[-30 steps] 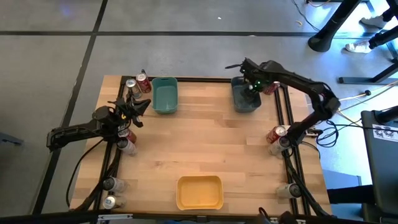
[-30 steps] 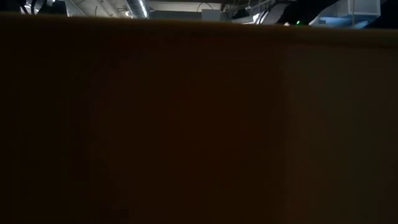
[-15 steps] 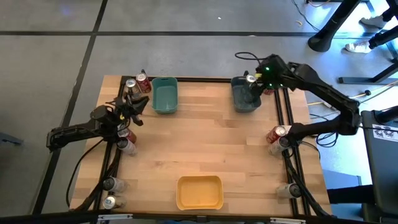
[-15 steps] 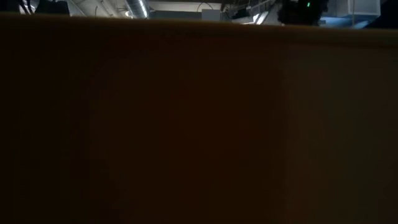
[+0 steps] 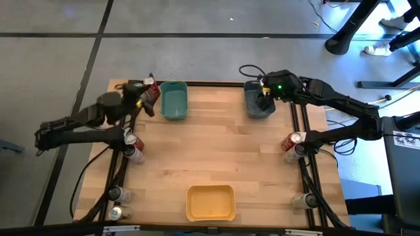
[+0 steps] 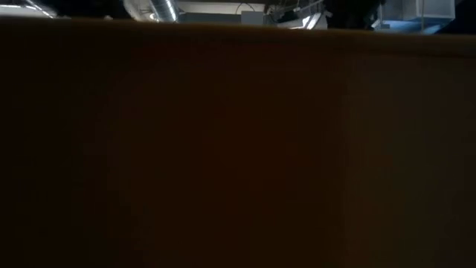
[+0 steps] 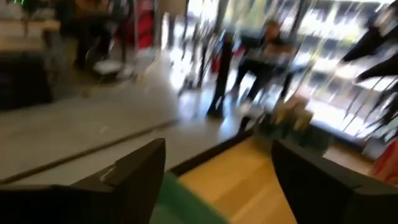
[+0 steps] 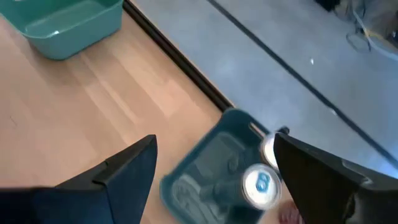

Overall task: Sort soda cans
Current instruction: Put the top blue soda can into the blue bin

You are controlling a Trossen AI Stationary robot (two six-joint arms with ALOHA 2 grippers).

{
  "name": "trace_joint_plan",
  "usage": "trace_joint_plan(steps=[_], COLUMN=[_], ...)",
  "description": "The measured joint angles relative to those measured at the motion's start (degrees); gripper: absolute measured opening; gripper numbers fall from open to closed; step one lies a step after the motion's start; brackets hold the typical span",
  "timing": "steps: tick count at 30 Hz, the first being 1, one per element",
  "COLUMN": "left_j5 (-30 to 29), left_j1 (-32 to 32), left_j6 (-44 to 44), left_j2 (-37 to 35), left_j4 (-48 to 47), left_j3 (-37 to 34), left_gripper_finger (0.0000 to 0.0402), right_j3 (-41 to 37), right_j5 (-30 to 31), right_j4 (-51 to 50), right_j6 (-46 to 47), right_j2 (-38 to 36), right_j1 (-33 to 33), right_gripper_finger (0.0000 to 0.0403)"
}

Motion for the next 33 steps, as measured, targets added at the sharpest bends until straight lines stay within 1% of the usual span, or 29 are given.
trace_joint_plan(steps=[4,7,10,12,15,23,26,30,33], left_j5=[-0.05,-0.06,-0.09,-0.11,-0.05,-0.05,-0.04,-1.37,-1.77], left_j1=[4.73,8.13,9.91,10.59,11.32,12.41,13.08,14.3,15.32], left_j6=[-0.78,-0.04,0.17,1.79,3.0,3.31,6.19,5.68,3.34], left_j2=[13.18,21.16,26.49,28.65,29.75,29.87,29.7,29.87,30.97], left_j4=[-17.31,-28.98,-34.7,-35.18,-35.05,-33.74,-33.75,-35.06,-37.68], left_j3=[14.97,23.93,29.64,32.16,33.35,33.36,33.36,33.36,33.38], left_gripper_finger=[0.0304,0.0304,0.0304,0.0304,0.0304,0.0304,0.0305,0.0306,0.0306], right_j3=[-2.93,-4.53,-5.91,-6.68,-7.76,-9.64,-10.31,-10.89,-10.89], right_j5=[-0.04,-0.04,-0.17,-0.44,-0.61,-0.63,-1.59,-2.84,-2.84], right_j4=[3.08,4.52,4.85,4.87,4.97,5.63,5.86,6.03,6.17], right_j6=[-0.42,-0.45,-0.44,-0.42,-0.44,-0.68,-0.66,-0.15,-0.13], right_j2=[-0.02,-0.02,0.0,-0.02,0.0,-0.02,-0.02,0.0,-0.02], right_j1=[-0.06,-0.04,-0.04,-0.05,-0.07,-0.07,-0.07,-0.04,-0.07], right_gripper_finger=[0.0321,0.0321,0.0321,0.0321,0.0321,0.0321,0.0321,0.0321,0.0321])
